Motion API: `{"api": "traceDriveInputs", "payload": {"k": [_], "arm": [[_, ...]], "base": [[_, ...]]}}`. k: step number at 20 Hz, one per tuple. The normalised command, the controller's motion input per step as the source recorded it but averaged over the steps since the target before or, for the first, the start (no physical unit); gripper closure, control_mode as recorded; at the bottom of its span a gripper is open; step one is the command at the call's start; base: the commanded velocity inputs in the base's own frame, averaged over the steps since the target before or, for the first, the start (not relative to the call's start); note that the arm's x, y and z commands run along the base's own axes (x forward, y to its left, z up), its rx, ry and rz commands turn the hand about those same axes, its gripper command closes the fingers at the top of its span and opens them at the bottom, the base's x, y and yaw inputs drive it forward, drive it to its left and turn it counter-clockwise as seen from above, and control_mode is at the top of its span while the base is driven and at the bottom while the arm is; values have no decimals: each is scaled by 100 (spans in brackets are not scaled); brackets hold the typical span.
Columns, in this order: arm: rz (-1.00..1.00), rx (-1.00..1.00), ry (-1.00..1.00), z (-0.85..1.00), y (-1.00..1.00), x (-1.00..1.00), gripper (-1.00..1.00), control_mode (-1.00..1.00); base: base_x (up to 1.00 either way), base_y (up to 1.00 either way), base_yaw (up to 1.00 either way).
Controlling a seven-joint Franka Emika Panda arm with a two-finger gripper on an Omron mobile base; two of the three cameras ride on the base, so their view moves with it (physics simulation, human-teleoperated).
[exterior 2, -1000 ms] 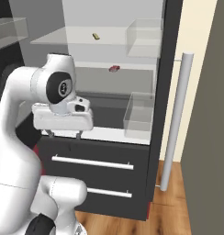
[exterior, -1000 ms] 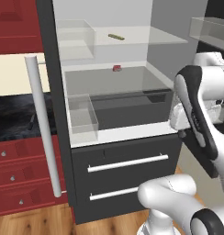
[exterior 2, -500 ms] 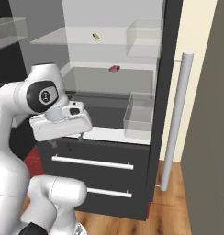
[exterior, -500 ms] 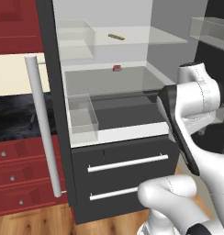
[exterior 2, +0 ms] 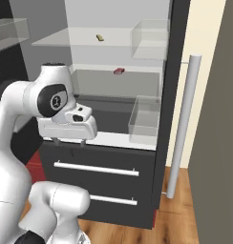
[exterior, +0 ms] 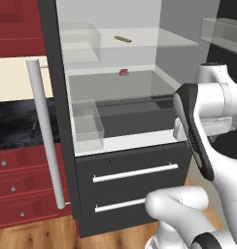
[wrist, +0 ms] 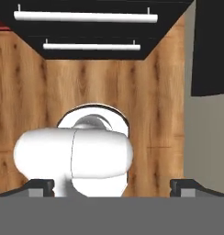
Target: Retrieve the butter from the fridge and place it on a plate on the dining table. Then retrieve the butter knife by the fridge and place it near the plate.
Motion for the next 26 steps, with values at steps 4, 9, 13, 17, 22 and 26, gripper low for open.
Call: {"api": "traceDriveInputs", "payload": {"k": [4,9,13,17,22,26], "arm": [[-4,-1,-5,0,34,4,-100,-100],[-1,0,-19,0,59,0,-100,-100],[-6,5,-23,0,27,0,-100,-100],[-2,6,-21,0,-1,-3,-100,-100],[0,0,-2,3,-4,-9,-100,-100],[0,0,0,6,0,-15,-100,-100]], "base": [[0,0,0],[0,0,0],[0,0,0],[0,0,0],[0,0,0],[0,0,0]]}}
